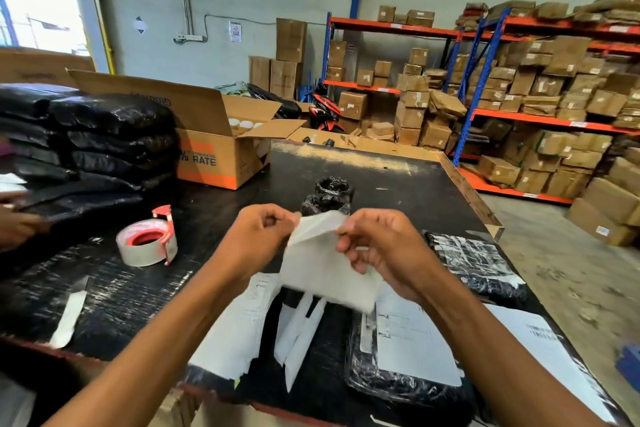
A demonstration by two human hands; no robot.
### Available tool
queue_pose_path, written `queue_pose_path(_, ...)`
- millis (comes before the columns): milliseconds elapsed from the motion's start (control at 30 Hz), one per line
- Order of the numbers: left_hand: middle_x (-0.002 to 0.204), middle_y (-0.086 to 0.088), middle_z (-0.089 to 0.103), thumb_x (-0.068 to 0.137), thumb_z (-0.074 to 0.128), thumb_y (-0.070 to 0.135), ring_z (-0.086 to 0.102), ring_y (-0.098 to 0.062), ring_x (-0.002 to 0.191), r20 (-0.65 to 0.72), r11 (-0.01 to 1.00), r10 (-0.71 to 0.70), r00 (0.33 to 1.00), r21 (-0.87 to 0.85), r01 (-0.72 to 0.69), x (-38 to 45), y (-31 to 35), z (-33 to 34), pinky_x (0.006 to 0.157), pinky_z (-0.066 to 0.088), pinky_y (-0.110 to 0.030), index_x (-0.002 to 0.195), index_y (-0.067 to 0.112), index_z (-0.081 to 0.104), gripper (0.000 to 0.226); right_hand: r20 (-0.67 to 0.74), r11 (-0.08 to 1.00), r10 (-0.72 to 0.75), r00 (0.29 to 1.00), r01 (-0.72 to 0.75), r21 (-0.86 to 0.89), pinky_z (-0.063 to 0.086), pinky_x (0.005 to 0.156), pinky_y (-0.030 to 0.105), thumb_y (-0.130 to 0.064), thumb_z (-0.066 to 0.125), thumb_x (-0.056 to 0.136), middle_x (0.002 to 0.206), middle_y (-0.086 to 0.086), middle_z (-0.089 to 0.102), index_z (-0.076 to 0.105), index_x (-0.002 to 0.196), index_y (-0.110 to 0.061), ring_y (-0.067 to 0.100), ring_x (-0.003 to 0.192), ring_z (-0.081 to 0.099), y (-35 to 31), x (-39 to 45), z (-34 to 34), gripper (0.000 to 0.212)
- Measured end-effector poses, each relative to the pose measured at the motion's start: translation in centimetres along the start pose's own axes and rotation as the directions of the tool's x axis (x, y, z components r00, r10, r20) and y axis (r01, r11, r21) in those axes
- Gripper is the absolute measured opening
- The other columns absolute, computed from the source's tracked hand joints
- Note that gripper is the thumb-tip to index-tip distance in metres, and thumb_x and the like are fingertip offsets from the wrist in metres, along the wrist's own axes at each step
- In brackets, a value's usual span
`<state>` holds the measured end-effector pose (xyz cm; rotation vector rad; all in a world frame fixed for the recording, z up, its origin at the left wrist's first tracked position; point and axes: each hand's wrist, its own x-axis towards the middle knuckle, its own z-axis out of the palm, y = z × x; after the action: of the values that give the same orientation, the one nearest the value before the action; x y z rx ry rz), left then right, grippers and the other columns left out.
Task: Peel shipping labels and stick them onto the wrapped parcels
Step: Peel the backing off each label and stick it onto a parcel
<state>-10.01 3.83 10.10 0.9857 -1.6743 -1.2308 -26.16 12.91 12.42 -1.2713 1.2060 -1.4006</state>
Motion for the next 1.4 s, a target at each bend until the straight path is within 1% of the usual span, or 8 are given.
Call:
queue_pose_path(267,0.065,-0.012,0.054,0.094,0.058,0.019,0.042,-0.02,0.056,-0.237,0.989,-0.099,0.966,0.084,0.122,3.5,-4.0,-2.4,0.051,0.033,-0.025,0.078,-0.009,0.064,0.033,-0.327,0.842,-0.174,0.929,0.313,0.44,0.042,0.042,0.014,-0.006,0.042,0.092,0.055,-0.003,0.058,0.062,0.07,-0.008,0.004,0.047,0.051,-2.9,1.0,-3.7,0.029)
queue_pose_path(433,0.059,-0.007,0.055,0.091,0.06,0.02,0.047,-0.022,0.059,-0.313,0.981,-0.069,0.947,0.149,0.12,4.8,-5.4,-3.4,0.055,0.035,-0.024,0.065,0.006,0.06,0.03,-0.576,0.691,-0.247,0.779,0.559,0.459,0.043,0.055,0.013,-0.011,0.047,0.089,0.054,-0.008,0.058,0.063,0.05,-0.019,0.003,0.051,0.052,-5.9,1.1,-6.1,0.043)
queue_pose_path(533,0.062,-0.006,0.059,0.092,0.058,0.022,0.05,-0.021,0.061,-0.363,0.985,-0.019,0.932,0.155,0.081,5.0,-6.0,-3.4,0.051,0.037,-0.024,0.068,0.009,0.059,0.027,-0.621,0.717,-0.314,0.718,0.609,0.341,0.042,0.05,0.017,-0.012,0.052,0.084,0.057,-0.003,0.06,0.062,0.069,-0.01,0.008,0.052,0.052,-7.2,1.3,-7.6,0.018)
queue_pose_path(733,0.071,-0.008,0.067,0.092,0.061,0.022,0.063,-0.011,0.051,-0.44,0.956,0.237,0.866,0.264,-0.127,4.1,-3.3,-2.7,0.045,0.047,-0.014,0.087,0.008,0.068,0.016,-0.313,0.971,-0.225,0.923,0.187,-0.146,0.049,0.051,0.024,-0.003,0.045,0.092,0.057,0.004,0.066,0.061,0.077,-0.001,0.018,0.055,0.056,-4.2,2.5,-6.3,0.022)
queue_pose_path(867,0.08,-0.008,0.071,0.091,0.063,0.022,0.07,-0.008,0.052,-0.405,0.95,0.288,0.868,0.233,-0.207,3.7,-1.6,-2.6,0.054,0.05,-0.011,0.092,0.006,0.07,0.017,-0.06,0.888,0.023,0.998,-0.048,-0.458,0.05,0.057,0.025,-0.006,0.046,0.093,0.065,0.005,0.065,0.064,0.075,-0.004,0.016,0.059,0.058,-0.8,3.0,-4.1,0.026)
queue_pose_path(1033,0.08,-0.002,0.074,0.086,0.068,0.025,0.068,-0.01,0.072,-0.359,0.942,0.315,0.879,0.227,-0.246,3.0,-1.6,-3.0,0.071,0.054,-0.026,0.09,0.014,0.075,0.013,0.079,0.707,0.351,0.933,-0.209,-0.675,0.049,0.055,0.02,-0.011,0.045,0.092,0.074,0.009,0.067,0.062,0.076,-0.004,0.013,0.059,0.058,4.0,3.9,-1.9,0.025)
queue_pose_path(1233,0.087,0.0,0.074,0.083,0.071,0.013,0.067,0.002,0.076,-0.263,0.963,0.264,0.928,0.021,-0.268,1.7,-1.3,-2.8,0.065,0.048,-0.008,0.089,0.013,0.076,0.007,0.143,0.45,0.489,0.861,-0.108,-0.887,0.047,0.047,0.016,-0.013,0.048,0.092,0.086,0.014,0.072,0.067,0.088,0.004,0.009,0.055,0.056,8.5,4.2,-0.6,0.026)
queue_pose_path(1400,0.093,-0.006,0.075,0.082,0.06,-0.008,0.069,-0.003,0.089,-0.178,0.936,0.314,0.933,-0.108,-0.336,1.8,-0.7,-2.7,0.073,0.05,-0.009,0.089,-0.003,0.072,0.015,0.152,0.379,0.251,0.956,0.048,-0.924,0.055,0.062,0.029,-0.027,0.071,0.083,0.068,0.005,0.072,0.071,0.072,-0.004,0.013,0.058,0.063,8.4,3.6,-0.9,0.026)
